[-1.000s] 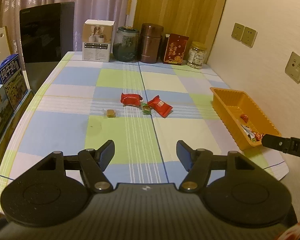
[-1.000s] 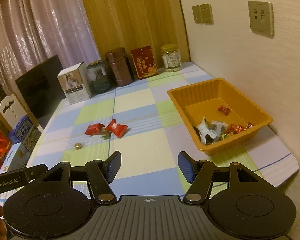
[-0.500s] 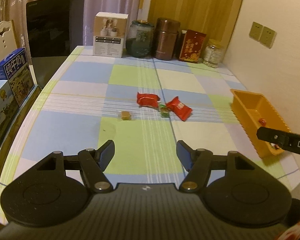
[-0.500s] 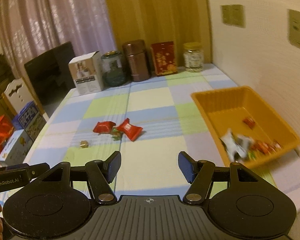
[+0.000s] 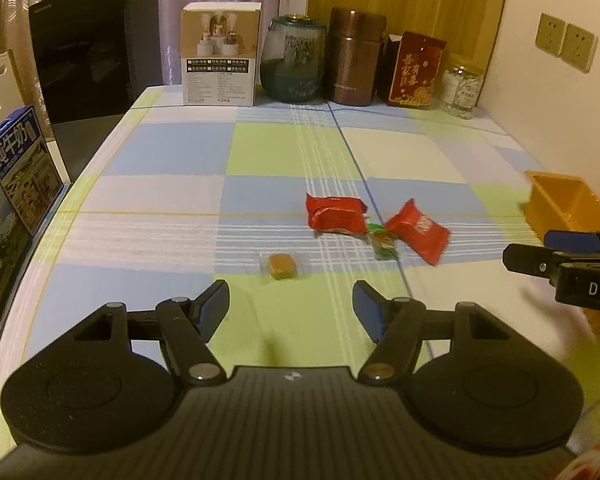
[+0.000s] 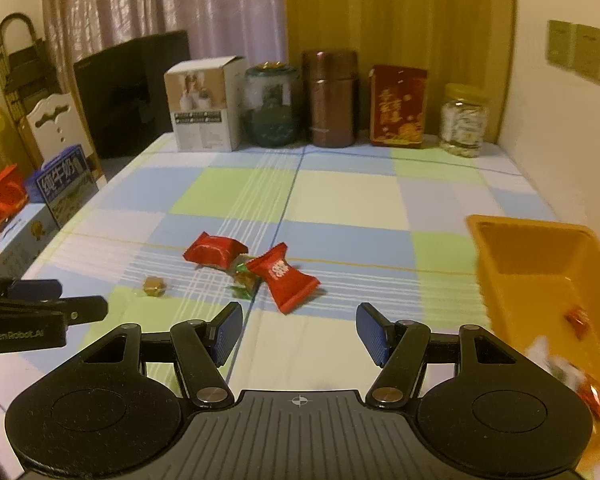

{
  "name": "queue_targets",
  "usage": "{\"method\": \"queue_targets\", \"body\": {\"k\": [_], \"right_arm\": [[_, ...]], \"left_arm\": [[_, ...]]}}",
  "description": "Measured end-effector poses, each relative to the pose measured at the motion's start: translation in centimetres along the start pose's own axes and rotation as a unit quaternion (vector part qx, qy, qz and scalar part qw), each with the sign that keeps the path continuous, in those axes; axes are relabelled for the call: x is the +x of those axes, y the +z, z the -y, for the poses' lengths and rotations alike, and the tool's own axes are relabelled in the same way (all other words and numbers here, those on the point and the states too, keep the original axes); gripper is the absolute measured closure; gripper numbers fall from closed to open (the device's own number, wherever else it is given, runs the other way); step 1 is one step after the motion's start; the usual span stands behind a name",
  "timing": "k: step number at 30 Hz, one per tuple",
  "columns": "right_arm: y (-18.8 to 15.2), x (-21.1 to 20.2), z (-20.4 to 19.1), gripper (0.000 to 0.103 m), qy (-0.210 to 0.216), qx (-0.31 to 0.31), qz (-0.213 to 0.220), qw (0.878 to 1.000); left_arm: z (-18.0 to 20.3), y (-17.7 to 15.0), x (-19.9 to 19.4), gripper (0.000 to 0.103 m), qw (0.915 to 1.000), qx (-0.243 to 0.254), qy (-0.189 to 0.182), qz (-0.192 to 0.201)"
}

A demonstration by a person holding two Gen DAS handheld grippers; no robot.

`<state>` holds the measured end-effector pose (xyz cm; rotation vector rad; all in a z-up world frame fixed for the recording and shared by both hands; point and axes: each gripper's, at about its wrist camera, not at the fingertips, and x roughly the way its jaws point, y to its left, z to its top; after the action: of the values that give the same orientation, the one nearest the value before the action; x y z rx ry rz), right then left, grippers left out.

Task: Organize snacks
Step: 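Grasp the brown square candy with the left tool while the right tool grasps a large red candy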

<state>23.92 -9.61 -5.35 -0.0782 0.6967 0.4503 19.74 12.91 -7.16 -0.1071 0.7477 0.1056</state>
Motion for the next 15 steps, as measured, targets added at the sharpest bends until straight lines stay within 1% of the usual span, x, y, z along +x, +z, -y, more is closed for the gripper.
{"method": "queue_targets", "body": {"k": [5, 8, 10, 15], "right_arm": [[0.0, 4.0, 0.3, 0.040, 0.005, -0.015, -0.008, 1.000], [0.1, 5.6, 0.6, 0.040, 0.007, -0.021, -0.007, 1.000], [0.4, 6.5, 0.9, 0.040, 0.004, -0.028, -0.004, 1.000], [0.7, 8.2, 1.8, 0.040, -0.001, -0.028, -0.002, 1.000]], "left_arm": [[-0.8, 0.2, 3.5, 0.038, 0.9999, -0.006, -0.013, -0.001], [-1.0, 0.2, 5.4, 0.039, 0.9998, 0.005, -0.017, -0.004], [-1.1, 0.1, 6.5, 0.039, 0.9998, 0.002, -0.017, -0.008], [-0.8, 0.2, 8.5, 0.045, 0.9995, -0.005, -0.023, -0.019]]}}
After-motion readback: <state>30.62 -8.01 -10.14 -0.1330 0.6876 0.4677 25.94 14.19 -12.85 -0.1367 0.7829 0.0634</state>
